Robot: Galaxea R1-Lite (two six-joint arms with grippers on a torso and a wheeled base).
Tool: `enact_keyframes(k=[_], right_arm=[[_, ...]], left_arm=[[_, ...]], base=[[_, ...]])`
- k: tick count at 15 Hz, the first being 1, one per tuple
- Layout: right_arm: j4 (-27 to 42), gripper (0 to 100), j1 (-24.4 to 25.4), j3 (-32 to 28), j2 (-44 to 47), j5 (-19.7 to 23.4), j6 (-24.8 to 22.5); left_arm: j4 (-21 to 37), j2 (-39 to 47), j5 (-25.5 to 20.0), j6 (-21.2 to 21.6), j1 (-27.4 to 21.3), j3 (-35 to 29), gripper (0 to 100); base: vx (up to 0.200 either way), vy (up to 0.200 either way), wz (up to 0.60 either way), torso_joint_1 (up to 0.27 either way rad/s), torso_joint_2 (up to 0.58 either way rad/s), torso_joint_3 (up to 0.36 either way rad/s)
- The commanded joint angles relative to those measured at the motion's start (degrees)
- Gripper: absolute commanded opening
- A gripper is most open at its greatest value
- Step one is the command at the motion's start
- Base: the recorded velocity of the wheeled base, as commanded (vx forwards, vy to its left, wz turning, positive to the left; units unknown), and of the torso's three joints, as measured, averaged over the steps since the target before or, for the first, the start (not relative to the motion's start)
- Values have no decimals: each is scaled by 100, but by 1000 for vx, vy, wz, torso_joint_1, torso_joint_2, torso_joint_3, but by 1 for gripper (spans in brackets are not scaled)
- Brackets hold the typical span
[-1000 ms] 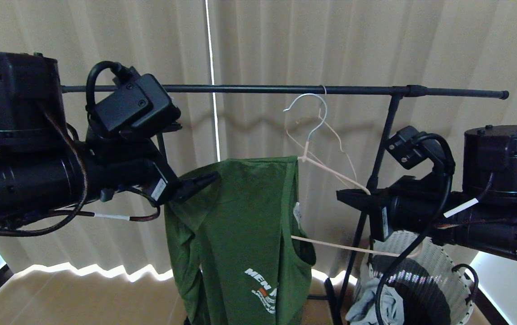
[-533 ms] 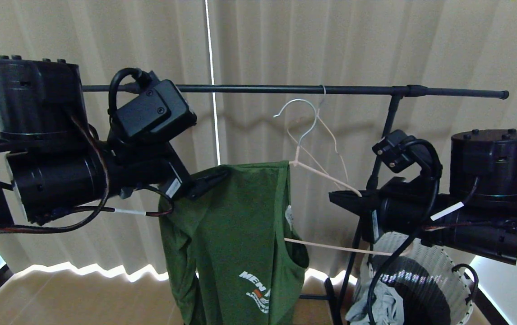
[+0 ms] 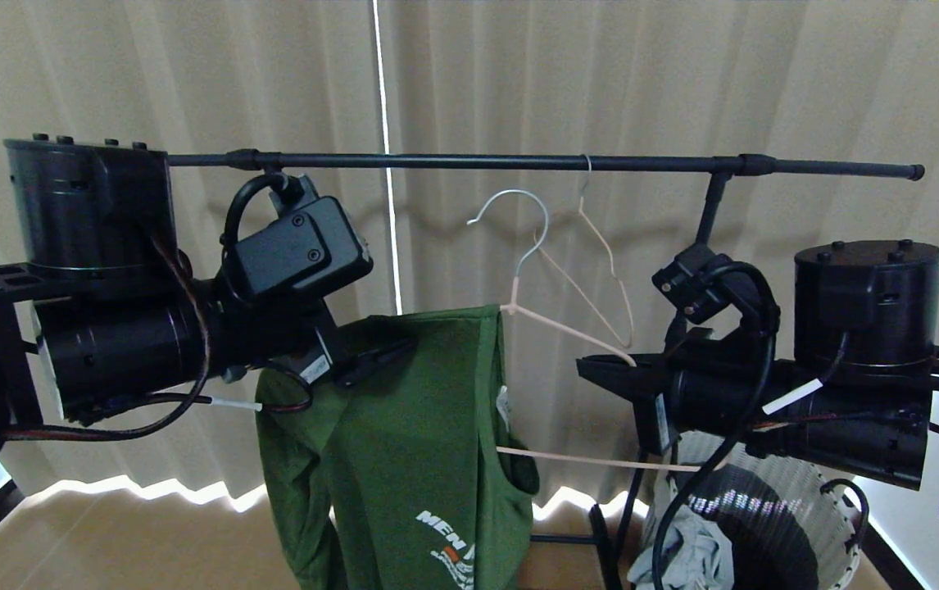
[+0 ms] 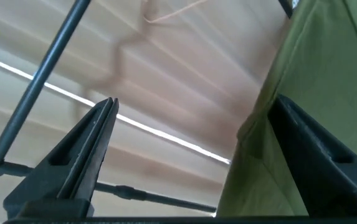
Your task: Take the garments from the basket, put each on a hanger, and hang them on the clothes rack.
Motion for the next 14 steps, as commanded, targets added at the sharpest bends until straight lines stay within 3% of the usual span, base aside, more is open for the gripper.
enact_keyframes(k=[1, 6, 7, 14], right_arm=[[-3, 0, 74, 1, -16, 4, 1], [-3, 0, 241, 1, -25, 4, 1], [-3, 0, 241, 1, -33, 4, 1], [-223, 0, 241, 54, -25, 4, -7]], left_arm=[[-4, 22, 0, 73, 32, 47, 100], [-4, 4, 0, 100, 67, 223, 100], [-4, -5, 0, 100, 67, 267, 0], [-4, -5, 0, 91, 67, 293, 0]], base=[[0, 0, 0, 0, 0, 0], [0, 0, 0, 0, 0, 0], [0, 0, 0, 0, 0, 0], [0, 0, 0, 0, 0, 0]])
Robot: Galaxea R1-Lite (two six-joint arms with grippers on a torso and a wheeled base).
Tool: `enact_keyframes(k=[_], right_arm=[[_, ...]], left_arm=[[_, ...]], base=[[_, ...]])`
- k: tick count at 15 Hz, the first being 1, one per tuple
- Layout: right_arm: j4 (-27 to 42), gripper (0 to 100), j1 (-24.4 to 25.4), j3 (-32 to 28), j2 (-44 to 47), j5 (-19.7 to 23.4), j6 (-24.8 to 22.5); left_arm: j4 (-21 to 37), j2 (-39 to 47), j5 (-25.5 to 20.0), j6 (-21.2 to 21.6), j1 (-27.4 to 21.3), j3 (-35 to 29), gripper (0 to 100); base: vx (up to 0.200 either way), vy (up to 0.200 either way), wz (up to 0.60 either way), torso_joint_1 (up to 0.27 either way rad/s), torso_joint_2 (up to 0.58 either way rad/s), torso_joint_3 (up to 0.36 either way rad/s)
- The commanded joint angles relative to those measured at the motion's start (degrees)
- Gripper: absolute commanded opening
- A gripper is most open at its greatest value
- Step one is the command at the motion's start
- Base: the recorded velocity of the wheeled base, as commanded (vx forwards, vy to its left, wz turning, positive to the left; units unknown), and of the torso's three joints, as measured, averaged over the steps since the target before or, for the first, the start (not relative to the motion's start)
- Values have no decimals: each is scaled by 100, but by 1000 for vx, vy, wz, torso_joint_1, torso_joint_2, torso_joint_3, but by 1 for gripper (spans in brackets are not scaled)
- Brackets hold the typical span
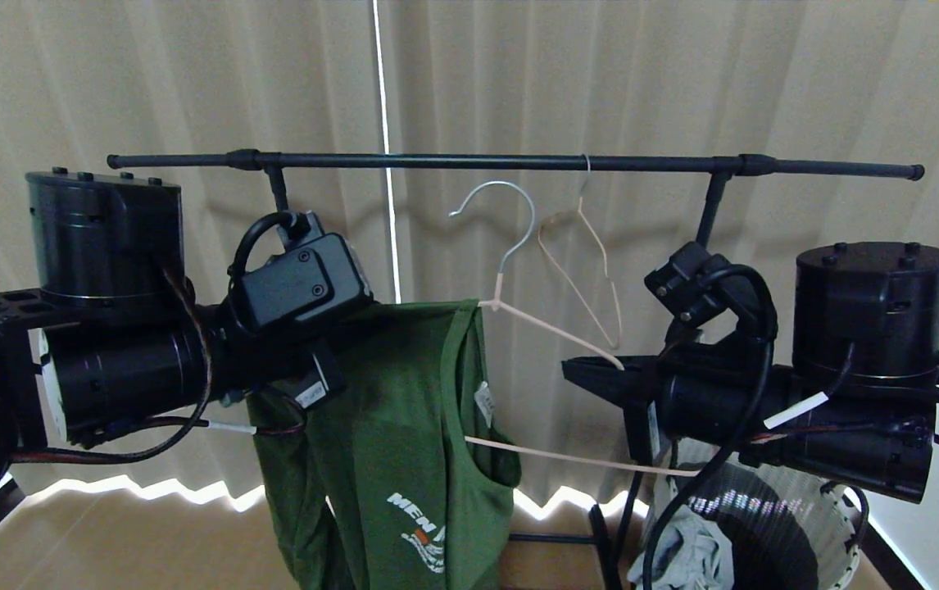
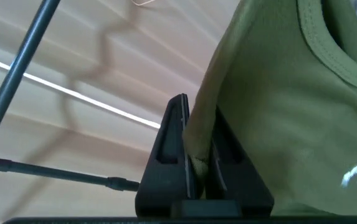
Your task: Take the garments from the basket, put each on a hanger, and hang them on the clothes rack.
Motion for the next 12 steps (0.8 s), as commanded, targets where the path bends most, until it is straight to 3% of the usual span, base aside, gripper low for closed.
enact_keyframes(k=[1, 3, 5, 6, 9, 11, 12], right_arm=[[-12, 0, 2, 4, 8, 1, 0], [-21, 0, 2, 4, 17, 1, 0], [-12, 0, -7, 12, 17, -8, -9], [-12, 100, -7, 30, 17, -8, -9], [-21, 100, -16, 30, 35, -52, 9], [-38, 100, -200, 153, -88, -60, 0], [-38, 100, -288, 276, -167, -60, 0]], left_arm=[[-6, -5, 5, -4, -2, 5, 0], [-15, 4, 23, -31, 7, 40, 0], [-375, 13, 31, -48, 104, 233, 0], [-718, 57, 40, -48, 165, 365, 0], [-1149, 145, 234, -57, 359, 576, 0], [-1175, 110, 831, -162, 438, 611, 0], [-1175, 92, 1060, -408, 429, 611, 0]], base=[[0, 0, 0, 0, 0, 0], [0, 0, 0, 0, 0, 0], [0, 0, 0, 0, 0, 0], [0, 0, 0, 0, 0, 0], [0, 0, 0, 0, 0, 0], [0, 0, 0, 0, 0, 0], [0, 0, 0, 0, 0, 0]])
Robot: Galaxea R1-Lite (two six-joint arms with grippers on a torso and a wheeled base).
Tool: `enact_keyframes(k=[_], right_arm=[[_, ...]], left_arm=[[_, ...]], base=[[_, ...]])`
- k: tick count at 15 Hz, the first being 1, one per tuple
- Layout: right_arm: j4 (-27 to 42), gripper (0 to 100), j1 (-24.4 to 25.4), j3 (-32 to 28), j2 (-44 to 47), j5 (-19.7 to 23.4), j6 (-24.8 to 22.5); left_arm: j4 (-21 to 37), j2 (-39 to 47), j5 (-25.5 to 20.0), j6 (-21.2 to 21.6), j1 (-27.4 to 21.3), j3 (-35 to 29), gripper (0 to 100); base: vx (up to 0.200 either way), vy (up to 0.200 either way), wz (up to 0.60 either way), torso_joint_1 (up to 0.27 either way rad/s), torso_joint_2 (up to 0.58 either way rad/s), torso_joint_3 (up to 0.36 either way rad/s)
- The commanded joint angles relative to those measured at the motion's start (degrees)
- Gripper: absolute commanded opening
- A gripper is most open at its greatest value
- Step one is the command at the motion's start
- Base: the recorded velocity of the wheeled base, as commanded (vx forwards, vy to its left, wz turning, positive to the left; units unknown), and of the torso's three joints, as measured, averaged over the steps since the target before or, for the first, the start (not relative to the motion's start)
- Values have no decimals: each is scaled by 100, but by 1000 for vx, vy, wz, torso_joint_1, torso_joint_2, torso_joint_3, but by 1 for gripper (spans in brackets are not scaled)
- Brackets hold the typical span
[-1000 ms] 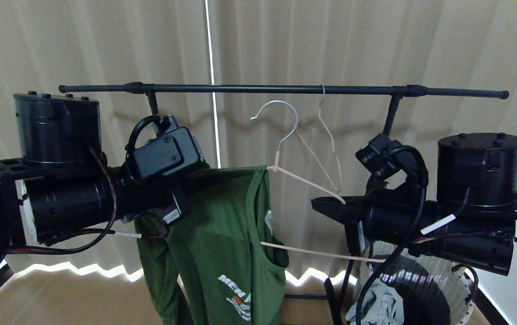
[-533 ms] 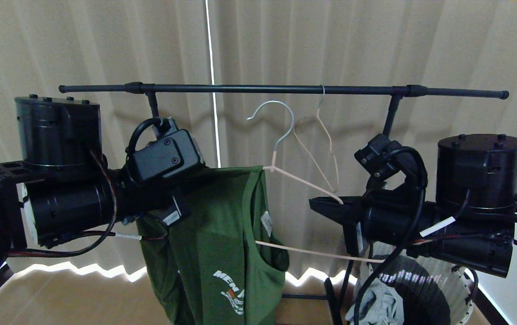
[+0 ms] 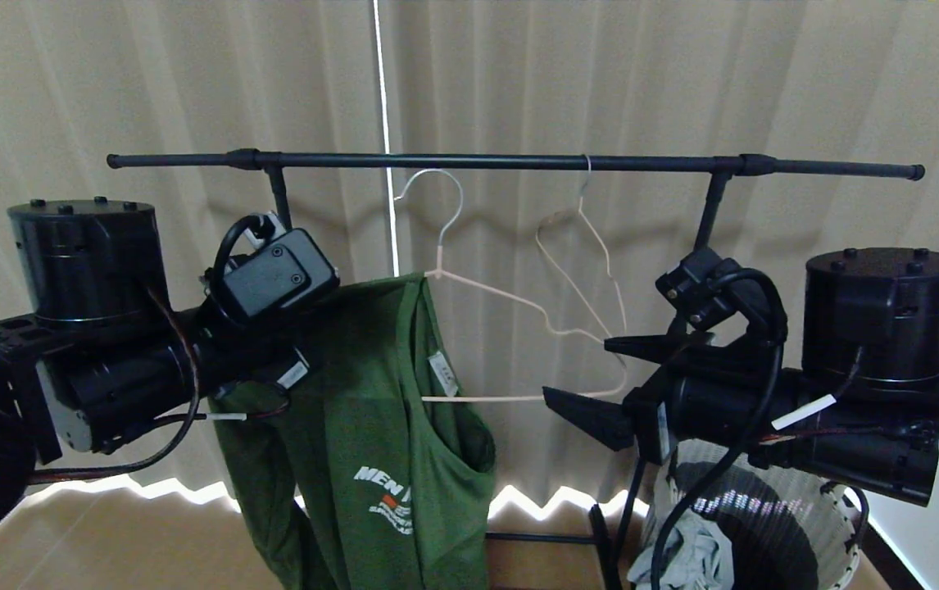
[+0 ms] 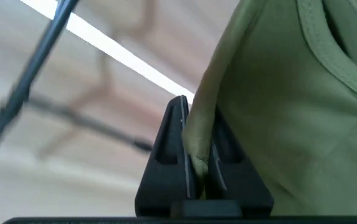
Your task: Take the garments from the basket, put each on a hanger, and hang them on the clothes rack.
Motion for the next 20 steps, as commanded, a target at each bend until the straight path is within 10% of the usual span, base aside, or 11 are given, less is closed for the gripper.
enact_keyframes(k=[1, 7, 20], right_arm=[[-1, 100, -137, 178, -150, -3, -3], [-502, 100, -233, 820, -1, 6, 6], [-2514, 100, 83, 837, 1282, -12, -3]], left_arm=[[-1, -15, 209, -235, 18, 5, 0], [-854, -6, 516, -1078, -140, 75, 0], [-1012, -384, -319, -1149, -491, 84, 0]], base=[[0, 0, 0, 0, 0, 0], [0, 0, 0, 0, 0, 0], [0, 0, 0, 0, 0, 0]])
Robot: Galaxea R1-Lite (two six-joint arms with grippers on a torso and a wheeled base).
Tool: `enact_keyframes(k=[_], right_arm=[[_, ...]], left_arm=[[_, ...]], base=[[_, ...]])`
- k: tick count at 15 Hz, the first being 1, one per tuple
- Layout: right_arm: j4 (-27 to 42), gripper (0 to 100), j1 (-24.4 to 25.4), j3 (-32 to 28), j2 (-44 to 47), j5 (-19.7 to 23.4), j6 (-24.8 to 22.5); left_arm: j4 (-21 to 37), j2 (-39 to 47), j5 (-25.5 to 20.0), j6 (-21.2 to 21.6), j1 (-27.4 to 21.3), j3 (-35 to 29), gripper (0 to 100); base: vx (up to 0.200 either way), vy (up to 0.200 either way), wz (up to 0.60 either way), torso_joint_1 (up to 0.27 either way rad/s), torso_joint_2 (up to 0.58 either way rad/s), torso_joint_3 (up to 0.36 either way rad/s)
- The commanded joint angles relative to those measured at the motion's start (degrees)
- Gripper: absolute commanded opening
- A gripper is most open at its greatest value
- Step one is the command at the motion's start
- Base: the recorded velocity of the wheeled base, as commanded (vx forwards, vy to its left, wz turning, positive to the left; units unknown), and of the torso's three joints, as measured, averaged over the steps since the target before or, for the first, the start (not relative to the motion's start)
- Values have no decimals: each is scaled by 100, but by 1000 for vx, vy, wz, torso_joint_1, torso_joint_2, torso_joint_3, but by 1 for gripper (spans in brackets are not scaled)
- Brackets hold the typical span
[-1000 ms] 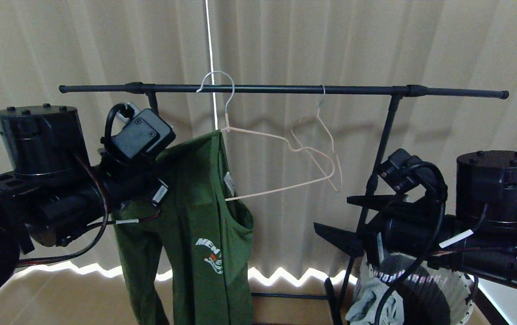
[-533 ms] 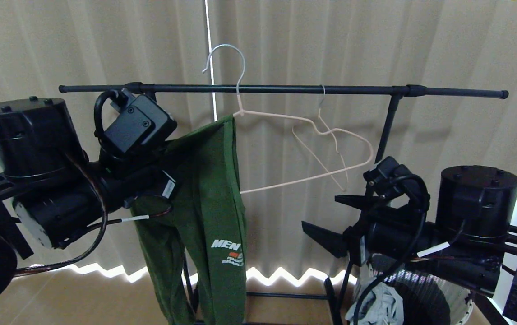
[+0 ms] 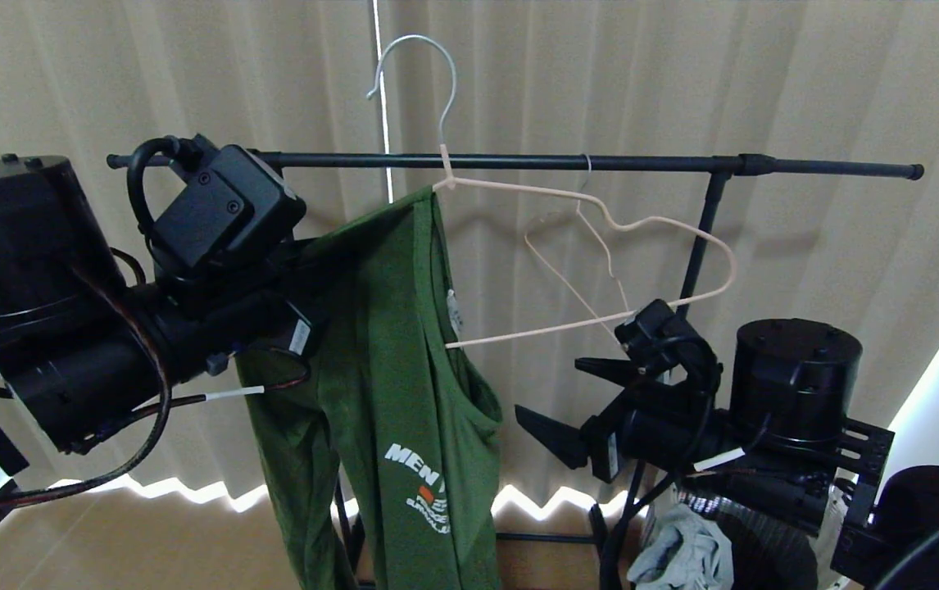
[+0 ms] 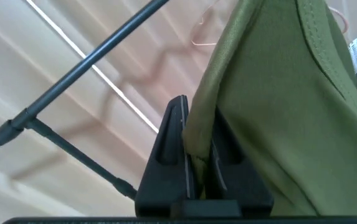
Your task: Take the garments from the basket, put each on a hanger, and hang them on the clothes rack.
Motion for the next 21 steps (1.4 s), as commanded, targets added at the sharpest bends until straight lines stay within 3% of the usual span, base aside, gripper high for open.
enact_keyframes(k=[1, 6, 8, 16, 21], right_arm=[[-77, 100, 1, -49, 128, 4, 1], [-482, 100, 63, -57, 321, 4, -8], [-526, 100, 124, -66, 383, 4, -8], [-517, 100, 124, 250, 400, -5, -8], [-482, 100, -280, 655, 400, -251, -166]], left_arm=[[1, -69, -4, -10, -113, 12, 0], [-7, -113, -4, -28, -438, -5, 0], [-7, -113, 5, -327, -561, -23, 0], [-210, -131, 31, -485, -526, -58, 0], [-210, -183, 13, -485, -473, -76, 0]], base=[[0, 0, 0, 0, 0, 0], [0, 0, 0, 0, 0, 0], [0, 0, 0, 0, 0, 0], [0, 0, 0, 0, 0, 0], [0, 0, 0, 0, 0, 0]])
